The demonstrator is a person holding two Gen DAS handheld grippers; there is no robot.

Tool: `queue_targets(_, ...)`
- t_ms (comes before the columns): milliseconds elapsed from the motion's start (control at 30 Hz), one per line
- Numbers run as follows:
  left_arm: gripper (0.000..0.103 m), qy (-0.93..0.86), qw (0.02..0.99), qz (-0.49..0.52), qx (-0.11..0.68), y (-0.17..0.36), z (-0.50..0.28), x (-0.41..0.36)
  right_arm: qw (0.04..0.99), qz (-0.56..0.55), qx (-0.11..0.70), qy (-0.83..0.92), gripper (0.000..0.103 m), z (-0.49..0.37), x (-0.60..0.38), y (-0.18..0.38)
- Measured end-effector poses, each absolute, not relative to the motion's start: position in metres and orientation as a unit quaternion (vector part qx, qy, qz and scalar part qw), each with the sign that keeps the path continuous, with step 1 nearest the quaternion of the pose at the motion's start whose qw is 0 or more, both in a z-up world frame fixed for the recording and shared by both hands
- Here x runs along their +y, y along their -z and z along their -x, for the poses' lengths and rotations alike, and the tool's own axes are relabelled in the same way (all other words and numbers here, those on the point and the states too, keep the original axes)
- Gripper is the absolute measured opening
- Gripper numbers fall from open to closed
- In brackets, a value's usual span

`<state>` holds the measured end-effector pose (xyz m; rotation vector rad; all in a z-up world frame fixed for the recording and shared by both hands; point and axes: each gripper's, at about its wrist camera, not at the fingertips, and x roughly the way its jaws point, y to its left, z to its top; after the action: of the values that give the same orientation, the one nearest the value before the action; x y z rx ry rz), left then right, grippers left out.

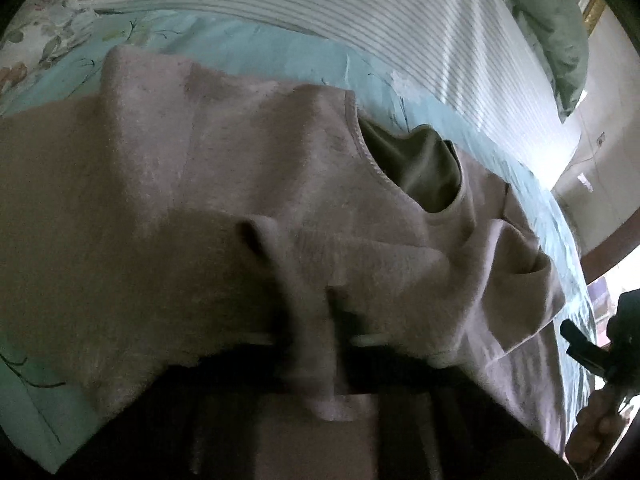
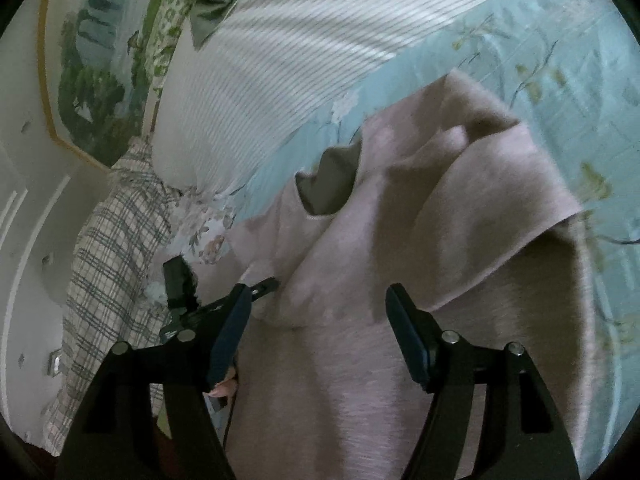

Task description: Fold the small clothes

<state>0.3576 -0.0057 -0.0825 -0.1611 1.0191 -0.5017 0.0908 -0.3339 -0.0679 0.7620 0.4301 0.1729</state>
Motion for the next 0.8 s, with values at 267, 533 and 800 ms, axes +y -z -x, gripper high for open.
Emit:
queue_targets(267, 0.004, 0.152, 0.897, 0.107, 0.402, 0.058, -0.342, 0.048, 0.926, -0.327, 0.19, 0.02, 0.071, -0.08, -0.382, 0.046)
queue_targets(533, 0.004, 0.116, 0.914, 0.161, 0.354, 0.057, -0.322, 0.066, 0.911, -0.297, 0.277, 0.066, 0.071, -0.155, -0.431, 0.064)
queue_targets(800, 0.004, 0.145, 0.919, 0.17, 0.325, 0.044, -0.31, 0.063, 0.915, -0.315, 0.247, 0.053, 0.008, -0.16, -0.453, 0.063)
